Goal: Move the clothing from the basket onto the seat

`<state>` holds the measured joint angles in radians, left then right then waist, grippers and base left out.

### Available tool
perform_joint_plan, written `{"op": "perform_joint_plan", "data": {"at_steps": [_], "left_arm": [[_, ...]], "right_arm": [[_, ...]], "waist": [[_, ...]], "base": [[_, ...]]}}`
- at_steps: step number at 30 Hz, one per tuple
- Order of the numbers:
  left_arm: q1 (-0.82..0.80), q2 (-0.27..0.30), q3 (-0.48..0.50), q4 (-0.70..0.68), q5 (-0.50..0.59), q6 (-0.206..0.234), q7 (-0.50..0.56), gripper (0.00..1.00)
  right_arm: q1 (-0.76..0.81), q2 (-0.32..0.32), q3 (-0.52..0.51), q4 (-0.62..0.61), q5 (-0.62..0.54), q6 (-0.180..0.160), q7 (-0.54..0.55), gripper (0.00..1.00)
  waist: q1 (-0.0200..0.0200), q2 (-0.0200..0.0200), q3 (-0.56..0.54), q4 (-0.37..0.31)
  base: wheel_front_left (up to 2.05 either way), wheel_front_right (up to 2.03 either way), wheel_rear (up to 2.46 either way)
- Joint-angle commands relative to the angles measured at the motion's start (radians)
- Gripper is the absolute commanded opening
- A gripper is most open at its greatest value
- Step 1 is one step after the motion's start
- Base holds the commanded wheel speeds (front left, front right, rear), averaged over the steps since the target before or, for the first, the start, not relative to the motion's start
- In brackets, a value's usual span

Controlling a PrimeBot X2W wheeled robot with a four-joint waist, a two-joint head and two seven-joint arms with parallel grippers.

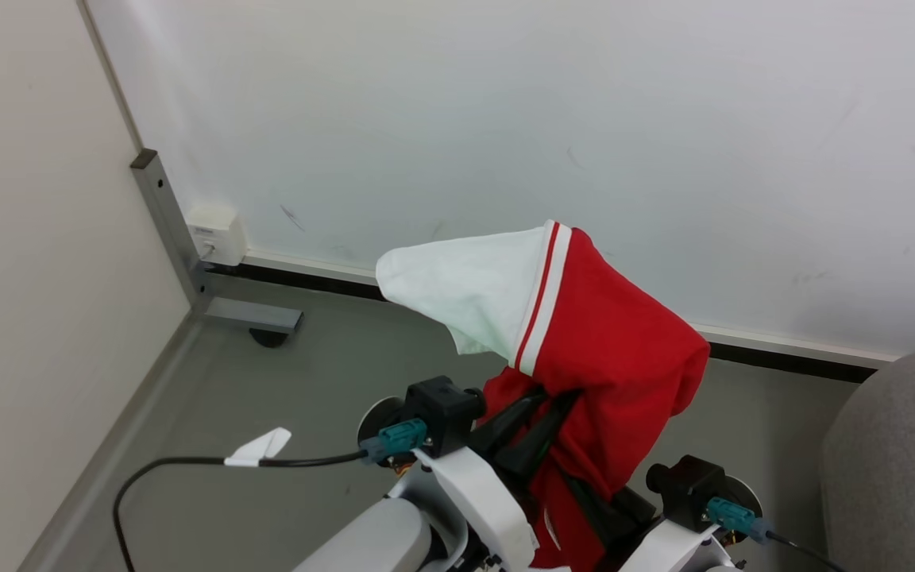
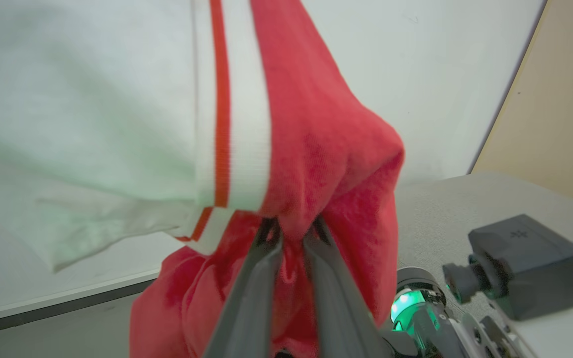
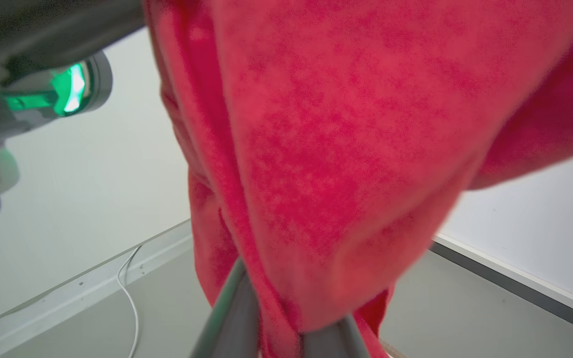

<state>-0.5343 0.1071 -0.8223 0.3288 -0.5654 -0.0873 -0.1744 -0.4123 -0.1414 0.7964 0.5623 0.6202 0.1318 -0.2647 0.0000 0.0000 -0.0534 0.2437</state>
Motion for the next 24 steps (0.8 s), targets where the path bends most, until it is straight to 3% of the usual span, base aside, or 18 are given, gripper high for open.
{"op": "perform_joint_plan", "data": {"at_steps": [1,16,17,21,22,23,24], "left_arm": [[0.008,0.007,0.002,-0.002,-0.008,0.002,0.001,0.0],[0.006,0.02,0.01,0.027,-0.016,0.023,-0.011,0.0],[0.005,0.019,0.009,0.029,-0.016,0.024,-0.011,0.04],[0.0,0.019,0.004,0.035,-0.016,0.024,-0.011,0.32],[0.001,0.02,0.004,0.036,-0.017,0.025,-0.01,0.61],[0.001,0.021,0.004,0.037,-0.019,0.026,-0.011,1.0],[0.001,0.022,0.003,0.037,-0.019,0.025,-0.013,1.0]], "right_arm": [[-0.001,-0.003,-0.013,-0.014,0.003,-0.002,0.001,0.0],[0.028,-0.003,-0.015,-0.053,-0.008,-0.002,0.001,0.0],[0.029,-0.003,-0.013,-0.055,-0.009,-0.002,0.001,0.0],[0.033,0.0,-0.013,-0.067,-0.006,-0.002,0.001,0.0],[0.035,0.001,-0.016,-0.071,-0.006,-0.002,0.001,0.0],[0.037,0.003,-0.02,-0.075,-0.005,-0.002,0.001,0.0],[0.041,0.003,-0.024,-0.079,-0.003,-0.002,0.001,0.0]], "waist": [[0.0,0.0,0.001,0.003],[0.0,0.0,0.006,-0.041],[0.0,0.0,0.006,-0.046],[0.0,0.0,0.009,-0.07],[0.0,0.0,0.01,-0.078],[0.0,0.0,0.011,-0.086],[0.0,0.0,0.012,-0.094]], "base": [[0.0,0.0,0.0],[0.0,0.0,0.0],[0.0,0.0,0.0],[0.0,0.0,0.0],[0.0,0.0,0.0],[0.0,0.0,0.0],[0.0,0.0,0.0]]}}
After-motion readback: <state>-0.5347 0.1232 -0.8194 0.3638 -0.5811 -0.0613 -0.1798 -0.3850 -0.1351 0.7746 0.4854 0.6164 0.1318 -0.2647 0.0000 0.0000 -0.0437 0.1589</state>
